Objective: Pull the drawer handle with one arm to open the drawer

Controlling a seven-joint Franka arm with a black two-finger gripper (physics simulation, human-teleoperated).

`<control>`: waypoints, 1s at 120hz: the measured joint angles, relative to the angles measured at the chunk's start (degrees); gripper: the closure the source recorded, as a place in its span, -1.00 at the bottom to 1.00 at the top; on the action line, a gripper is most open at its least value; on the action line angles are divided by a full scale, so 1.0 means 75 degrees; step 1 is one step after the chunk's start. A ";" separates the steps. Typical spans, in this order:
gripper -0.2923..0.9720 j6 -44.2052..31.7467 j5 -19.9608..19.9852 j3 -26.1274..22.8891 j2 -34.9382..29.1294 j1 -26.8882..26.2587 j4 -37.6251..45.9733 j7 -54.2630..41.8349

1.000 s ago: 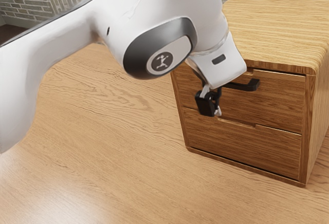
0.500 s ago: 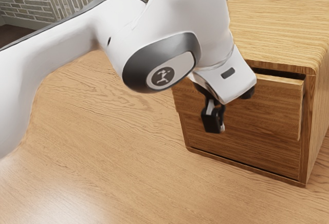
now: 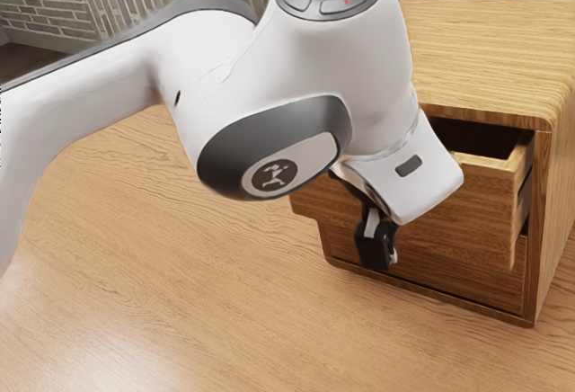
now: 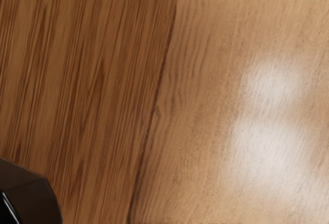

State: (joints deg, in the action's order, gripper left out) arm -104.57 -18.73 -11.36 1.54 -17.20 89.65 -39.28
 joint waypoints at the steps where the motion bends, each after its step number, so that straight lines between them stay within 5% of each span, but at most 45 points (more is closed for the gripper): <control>1: -0.57 0.0000 0.0000 0.0002 -0.0002 -0.0003 0.0015 0.0011; 30: -0.35 0.0010 0.0012 -0.0034 -0.0359 -0.0051 0.0347 0.0285; 53: -0.50 0.0002 0.0011 -0.0151 -0.0460 -0.0013 0.0617 0.0507; 88: 0.08 0.0126 0.0005 -0.0363 -0.1094 -0.0039 0.0997 0.0761; 100: 0.45 0.0165 -0.0008 -0.0384 -0.1351 -0.0122 0.1183 0.0828; 110: 0.53 0.0225 -0.0024 -0.0380 -0.1436 -0.0163 0.1243 0.0877; 120: 0.38 0.0295 -0.0019 -0.0369 -0.1589 -0.0228 0.1404 0.0920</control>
State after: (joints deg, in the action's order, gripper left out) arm -102.35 -18.87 -14.13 -10.38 -18.91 100.18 -32.39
